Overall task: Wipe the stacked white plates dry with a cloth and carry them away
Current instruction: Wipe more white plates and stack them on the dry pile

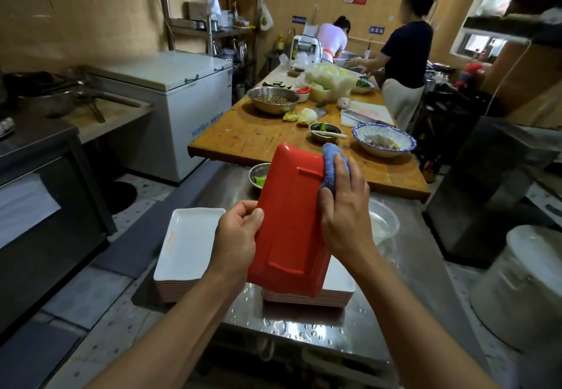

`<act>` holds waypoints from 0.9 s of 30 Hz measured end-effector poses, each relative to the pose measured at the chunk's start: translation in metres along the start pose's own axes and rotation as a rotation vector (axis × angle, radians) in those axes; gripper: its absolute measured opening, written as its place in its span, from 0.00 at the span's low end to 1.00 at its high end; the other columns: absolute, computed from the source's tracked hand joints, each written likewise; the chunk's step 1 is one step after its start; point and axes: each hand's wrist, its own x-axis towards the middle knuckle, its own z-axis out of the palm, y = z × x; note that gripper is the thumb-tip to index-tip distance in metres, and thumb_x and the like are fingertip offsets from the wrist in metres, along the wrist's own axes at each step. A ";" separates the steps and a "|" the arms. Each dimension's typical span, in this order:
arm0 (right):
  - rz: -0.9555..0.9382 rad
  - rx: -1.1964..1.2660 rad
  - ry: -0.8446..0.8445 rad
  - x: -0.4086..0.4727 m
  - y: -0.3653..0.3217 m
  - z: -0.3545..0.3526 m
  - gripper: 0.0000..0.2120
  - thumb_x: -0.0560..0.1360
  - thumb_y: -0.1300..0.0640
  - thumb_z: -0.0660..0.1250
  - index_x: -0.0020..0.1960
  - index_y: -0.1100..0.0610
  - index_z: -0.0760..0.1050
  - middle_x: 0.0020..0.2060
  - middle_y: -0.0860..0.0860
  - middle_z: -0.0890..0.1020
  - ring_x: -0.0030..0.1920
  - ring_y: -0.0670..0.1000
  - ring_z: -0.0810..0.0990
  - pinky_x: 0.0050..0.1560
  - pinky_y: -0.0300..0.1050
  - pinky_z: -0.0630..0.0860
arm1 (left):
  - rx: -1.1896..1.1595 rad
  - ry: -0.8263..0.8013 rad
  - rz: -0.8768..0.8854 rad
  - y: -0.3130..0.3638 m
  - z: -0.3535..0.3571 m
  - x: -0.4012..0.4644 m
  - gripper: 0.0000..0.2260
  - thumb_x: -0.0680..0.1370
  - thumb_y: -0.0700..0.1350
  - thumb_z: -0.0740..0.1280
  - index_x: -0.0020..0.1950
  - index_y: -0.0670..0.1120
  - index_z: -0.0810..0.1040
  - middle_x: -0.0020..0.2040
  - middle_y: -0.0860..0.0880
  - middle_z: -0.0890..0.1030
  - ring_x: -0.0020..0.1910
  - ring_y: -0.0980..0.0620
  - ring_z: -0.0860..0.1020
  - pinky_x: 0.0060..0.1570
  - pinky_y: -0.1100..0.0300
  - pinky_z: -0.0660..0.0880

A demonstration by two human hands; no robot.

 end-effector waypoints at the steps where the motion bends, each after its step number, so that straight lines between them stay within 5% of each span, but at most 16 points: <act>1: 0.037 0.039 0.013 0.000 -0.002 0.000 0.27 0.80 0.58 0.58 0.76 0.54 0.53 0.74 0.55 0.56 0.72 0.54 0.56 0.71 0.46 0.57 | -0.022 0.009 -0.007 0.001 0.002 -0.001 0.07 0.81 0.40 0.59 0.47 0.44 0.76 0.35 0.51 0.83 0.35 0.54 0.82 0.34 0.58 0.80; 5: 0.196 0.205 0.020 -0.009 -0.013 0.002 0.31 0.80 0.58 0.58 0.77 0.50 0.46 0.66 0.56 0.63 0.58 0.50 0.68 0.57 0.40 0.63 | -0.180 0.059 -0.056 0.007 0.013 0.000 0.07 0.81 0.38 0.59 0.46 0.43 0.75 0.37 0.47 0.81 0.32 0.55 0.81 0.35 0.58 0.81; 11: 0.297 0.369 -0.076 -0.051 -0.007 0.000 0.31 0.77 0.58 0.63 0.73 0.44 0.50 0.67 0.54 0.67 0.61 0.51 0.72 0.63 0.52 0.71 | -0.246 0.106 -0.060 0.007 0.020 0.007 0.07 0.81 0.41 0.58 0.48 0.44 0.75 0.39 0.47 0.82 0.35 0.54 0.82 0.33 0.58 0.80; 14: 0.414 0.624 -0.142 -0.049 0.003 -0.012 0.28 0.74 0.64 0.66 0.62 0.43 0.55 0.56 0.56 0.75 0.48 0.50 0.81 0.46 0.49 0.81 | -0.261 0.037 -0.108 -0.001 0.020 0.005 0.07 0.82 0.41 0.57 0.49 0.45 0.75 0.40 0.48 0.82 0.37 0.53 0.82 0.33 0.58 0.79; 18: 0.424 0.661 -0.175 -0.042 0.020 -0.025 0.29 0.71 0.68 0.69 0.60 0.46 0.58 0.46 0.52 0.76 0.36 0.46 0.80 0.29 0.35 0.75 | 0.057 -0.079 -0.072 -0.005 0.011 0.012 0.10 0.80 0.40 0.60 0.61 0.45 0.70 0.55 0.44 0.79 0.52 0.51 0.78 0.45 0.62 0.76; 22: 0.328 0.522 -0.315 -0.040 0.033 -0.039 0.30 0.68 0.70 0.70 0.59 0.45 0.61 0.48 0.55 0.75 0.42 0.48 0.81 0.38 0.43 0.81 | 0.520 -0.073 0.263 0.021 -0.006 0.036 0.36 0.71 0.47 0.73 0.73 0.53 0.57 0.66 0.53 0.66 0.64 0.55 0.66 0.58 0.55 0.67; 24: 0.236 0.464 -0.394 -0.037 0.036 -0.047 0.29 0.68 0.71 0.69 0.58 0.46 0.63 0.45 0.53 0.76 0.38 0.42 0.80 0.34 0.37 0.79 | 0.688 -0.230 0.346 0.040 -0.009 0.046 0.36 0.68 0.48 0.76 0.70 0.57 0.62 0.66 0.55 0.69 0.63 0.54 0.69 0.57 0.54 0.69; 27: 0.149 0.396 -0.503 -0.029 0.039 -0.056 0.29 0.68 0.70 0.70 0.57 0.45 0.63 0.45 0.50 0.76 0.38 0.40 0.79 0.35 0.38 0.79 | 0.623 -0.569 0.176 0.053 -0.010 0.052 0.25 0.68 0.43 0.77 0.58 0.60 0.72 0.51 0.59 0.81 0.50 0.56 0.80 0.43 0.65 0.78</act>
